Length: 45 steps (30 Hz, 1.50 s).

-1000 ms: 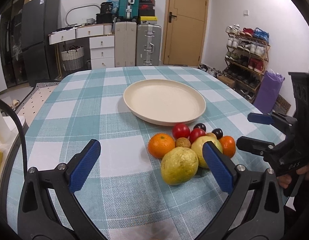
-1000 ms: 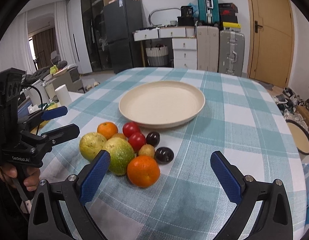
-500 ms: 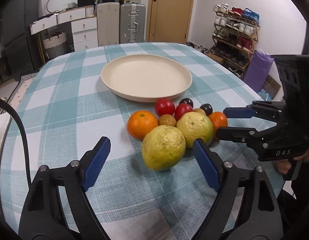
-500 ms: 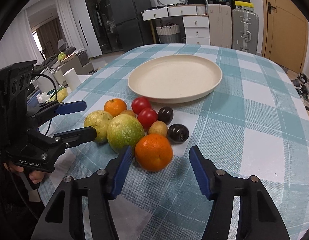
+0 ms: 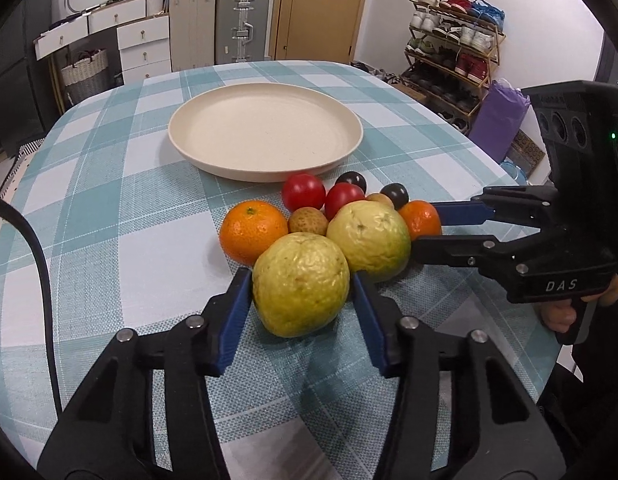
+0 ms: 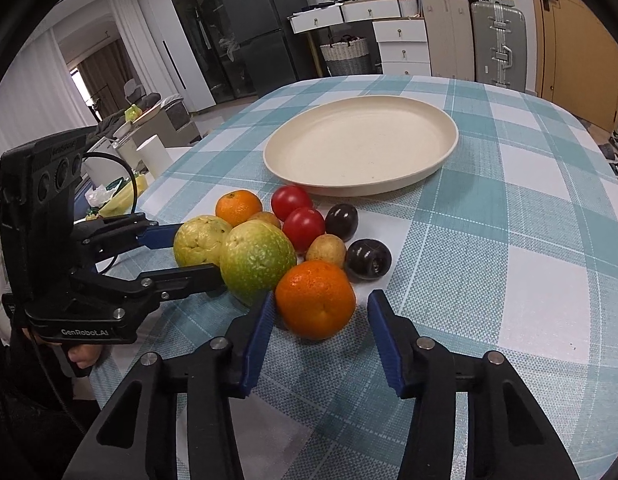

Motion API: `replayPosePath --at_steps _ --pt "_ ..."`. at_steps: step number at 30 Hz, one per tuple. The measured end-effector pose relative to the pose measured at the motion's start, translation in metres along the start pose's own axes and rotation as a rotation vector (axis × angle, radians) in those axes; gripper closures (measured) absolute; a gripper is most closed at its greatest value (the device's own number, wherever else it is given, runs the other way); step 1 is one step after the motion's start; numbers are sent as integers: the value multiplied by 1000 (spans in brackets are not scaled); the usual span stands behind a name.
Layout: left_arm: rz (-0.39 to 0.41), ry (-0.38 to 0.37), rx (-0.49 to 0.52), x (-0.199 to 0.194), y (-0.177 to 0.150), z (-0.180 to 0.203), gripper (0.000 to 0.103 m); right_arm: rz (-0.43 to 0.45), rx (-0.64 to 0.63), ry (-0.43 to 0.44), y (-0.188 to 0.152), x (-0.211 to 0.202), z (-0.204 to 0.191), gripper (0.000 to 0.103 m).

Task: Organize fruits
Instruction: 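Grasp the yellow guava with the left gripper while the right gripper grasps an orange, then carry the guava and orange onto the cream plate and release both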

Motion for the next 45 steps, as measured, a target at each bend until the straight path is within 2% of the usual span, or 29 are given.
replayPosePath --at_steps 5,11,24,28,45 --pt "9 -23 -9 -2 2 -2 57 -1 -19 -4 1 0 -4 62" --pt "70 3 -13 -16 7 -7 57 28 -26 -23 3 -5 -6 62" --pt "228 82 -99 -51 44 -37 57 205 20 -42 35 -41 1 63" --pt "257 108 -107 -54 59 -43 57 229 49 -58 49 -47 10 63" --pt "257 115 -106 -27 103 -44 57 211 73 -84 76 -32 24 62"
Point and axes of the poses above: each gripper's, at about its wrist camera, not at the fingertips, and x roughly the way its jaws point, z to its right, y to its top, the point moved 9 cm from there along x, roughly the way its jaws point, and after that the axes turned 7 degrees about -z, right-handed, at the moved point
